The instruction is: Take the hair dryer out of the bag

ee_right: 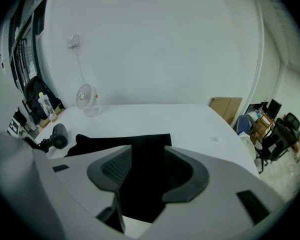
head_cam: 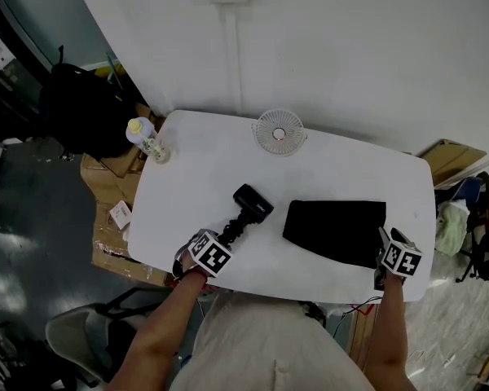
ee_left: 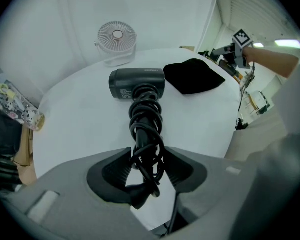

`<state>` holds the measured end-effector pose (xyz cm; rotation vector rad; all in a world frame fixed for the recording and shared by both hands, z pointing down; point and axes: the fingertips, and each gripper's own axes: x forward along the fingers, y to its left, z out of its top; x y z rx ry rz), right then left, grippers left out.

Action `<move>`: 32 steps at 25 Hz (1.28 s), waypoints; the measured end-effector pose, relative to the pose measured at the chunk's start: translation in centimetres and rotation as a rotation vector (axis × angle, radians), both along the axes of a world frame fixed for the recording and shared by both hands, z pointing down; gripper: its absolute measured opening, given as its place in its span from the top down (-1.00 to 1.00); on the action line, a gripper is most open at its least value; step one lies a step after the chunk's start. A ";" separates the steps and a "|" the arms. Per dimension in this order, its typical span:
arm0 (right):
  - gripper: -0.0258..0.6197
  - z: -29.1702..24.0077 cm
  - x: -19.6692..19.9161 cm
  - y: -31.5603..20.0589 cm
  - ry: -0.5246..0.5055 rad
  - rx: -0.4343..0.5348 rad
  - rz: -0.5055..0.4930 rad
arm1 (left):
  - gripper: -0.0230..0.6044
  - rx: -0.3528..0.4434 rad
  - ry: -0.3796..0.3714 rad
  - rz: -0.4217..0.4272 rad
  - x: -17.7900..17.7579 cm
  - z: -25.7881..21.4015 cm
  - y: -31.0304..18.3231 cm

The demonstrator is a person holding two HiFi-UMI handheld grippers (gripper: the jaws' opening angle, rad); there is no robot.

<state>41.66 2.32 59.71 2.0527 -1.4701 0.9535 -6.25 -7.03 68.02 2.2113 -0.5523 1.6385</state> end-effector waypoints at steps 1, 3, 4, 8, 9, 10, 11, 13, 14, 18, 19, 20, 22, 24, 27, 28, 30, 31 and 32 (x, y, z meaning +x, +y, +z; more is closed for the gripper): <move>0.27 -0.6 0.0 0.0 -0.003 0.018 0.007 | 0.27 -0.001 0.001 -0.014 0.2 0.1 0.0; 0.27 -2.1 -0.2 0.0 -0.011 0.060 0.015 | 0.27 -0.001 0.004 -0.040 0.6 0.3 -0.1; 0.27 -3.0 -0.4 -0.1 -0.013 0.085 0.015 | 0.27 0.001 0.006 -0.051 0.7 0.4 -0.1; 0.27 -7.0 -2.1 -1.2 -0.014 0.189 -0.028 | 0.27 0.004 0.016 -0.086 1.2 0.8 0.1; 0.27 -8.0 -2.7 -1.5 -0.018 0.214 -0.045 | 0.27 0.005 0.017 -0.093 1.3 0.8 0.1; 0.27 -8.9 -3.4 -1.8 -0.020 0.238 -0.066 | 0.27 0.006 0.017 -0.098 1.4 0.9 0.2; 0.27 -9.8 -4.2 -2.2 -0.022 0.261 -0.089 | 0.27 0.006 0.018 -0.104 1.5 0.9 0.2; 0.27 -11.5 -5.9 -2.8 -0.029 0.310 -0.139 | 0.27 0.006 0.020 -0.112 1.7 1.1 0.3; 0.27 -12.4 -6.8 -3.1 -0.038 0.338 -0.165 | 0.27 0.006 0.020 -0.115 1.8 1.2 0.3; 0.27 -16.2 -10.9 -4.4 -0.110 0.473 -0.274 | 0.27 0.003 0.015 -0.126 1.8 1.6 0.3; 0.27 -17.1 -12.1 -4.6 -0.131 0.508 -0.310 | 0.27 0.003 0.015 -0.128 1.8 1.6 0.3; 0.27 -18.0 -13.2 -4.8 -0.149 0.540 -0.347 | 0.27 0.004 0.016 -0.131 1.8 1.7 0.3; 0.27 -19.4 -15.5 -5.0 -0.179 0.594 -0.421 | 0.27 0.005 0.019 -0.134 1.9 1.8 0.4; 0.27 -20.4 -17.5 -5.2 -0.205 0.635 -0.484 | 0.27 0.005 0.020 -0.137 1.9 1.8 0.5; 0.36 -21.3 -19.8 -5.3 -0.229 0.663 -0.541 | 0.27 0.008 0.023 -0.138 2.0 1.9 0.5; 0.43 -21.4 -20.4 -5.2 -0.235 0.665 -0.557 | 0.27 0.009 0.023 -0.138 2.0 1.9 0.5; 0.55 -21.4 -21.5 -5.1 -0.248 0.664 -0.585 | 0.27 0.012 0.023 -0.136 2.0 1.9 0.5; 0.58 -21.4 -22.0 -5.0 -0.252 0.662 -0.597 | 0.27 0.013 0.024 -0.135 2.0 2.0 0.5; 0.59 -21.3 -22.4 -4.9 -0.255 0.662 -0.606 | 0.27 0.015 0.024 -0.133 2.0 2.0 0.5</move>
